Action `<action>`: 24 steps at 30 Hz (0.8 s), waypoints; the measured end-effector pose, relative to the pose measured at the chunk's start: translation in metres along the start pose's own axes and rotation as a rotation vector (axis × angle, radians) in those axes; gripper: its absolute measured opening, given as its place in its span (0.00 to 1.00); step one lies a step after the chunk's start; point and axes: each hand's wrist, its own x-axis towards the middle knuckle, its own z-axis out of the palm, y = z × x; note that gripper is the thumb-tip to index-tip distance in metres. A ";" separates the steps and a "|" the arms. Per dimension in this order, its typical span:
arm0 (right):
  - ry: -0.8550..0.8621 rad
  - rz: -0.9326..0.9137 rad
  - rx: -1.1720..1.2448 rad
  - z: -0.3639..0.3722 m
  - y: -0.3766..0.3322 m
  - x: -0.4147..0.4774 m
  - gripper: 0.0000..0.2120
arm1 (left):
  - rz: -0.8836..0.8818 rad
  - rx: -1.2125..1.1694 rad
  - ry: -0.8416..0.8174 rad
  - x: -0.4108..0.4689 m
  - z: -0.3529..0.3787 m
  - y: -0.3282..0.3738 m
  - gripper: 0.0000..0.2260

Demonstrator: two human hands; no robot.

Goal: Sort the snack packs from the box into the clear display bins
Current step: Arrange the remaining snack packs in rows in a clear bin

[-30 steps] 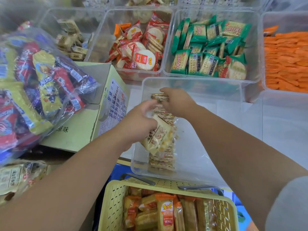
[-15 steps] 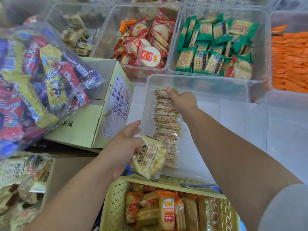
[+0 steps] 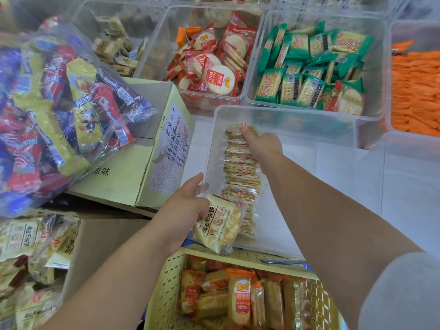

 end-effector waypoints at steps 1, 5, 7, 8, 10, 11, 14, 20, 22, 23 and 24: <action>-0.014 -0.005 0.048 -0.001 0.001 -0.007 0.36 | 0.002 -0.013 -0.005 0.000 -0.001 -0.001 0.42; -0.191 0.004 0.437 -0.009 0.026 -0.030 0.37 | -0.007 -0.059 -0.041 0.001 -0.005 -0.004 0.41; -0.295 -0.013 0.533 -0.011 0.045 -0.031 0.34 | -0.016 -0.079 -0.048 0.004 -0.009 -0.005 0.41; -0.326 -0.021 0.540 -0.011 0.051 -0.033 0.31 | -0.023 -0.094 -0.053 0.005 -0.010 -0.006 0.41; -0.394 0.006 0.585 -0.006 0.055 -0.035 0.20 | -0.036 -0.117 -0.059 0.006 -0.012 -0.006 0.41; -0.430 0.014 0.621 -0.002 0.056 -0.035 0.19 | -0.039 -0.122 -0.059 0.006 -0.012 -0.005 0.41; -0.462 0.013 0.650 0.011 0.053 -0.038 0.24 | -0.050 -0.144 -0.064 0.006 -0.012 -0.004 0.41; -0.283 -0.068 0.592 0.022 0.046 -0.052 0.38 | -0.067 -0.206 -0.099 0.004 -0.013 -0.004 0.41; -0.267 -0.082 0.575 0.022 0.044 -0.054 0.35 | -0.063 -0.188 -0.103 0.003 -0.013 -0.004 0.42; -0.268 -0.081 0.565 0.022 0.044 -0.054 0.33 | -0.061 -0.183 -0.103 0.002 -0.012 -0.004 0.42; -0.273 -0.077 0.540 0.019 0.043 -0.054 0.31 | -0.059 -0.179 -0.102 0.002 -0.011 -0.005 0.42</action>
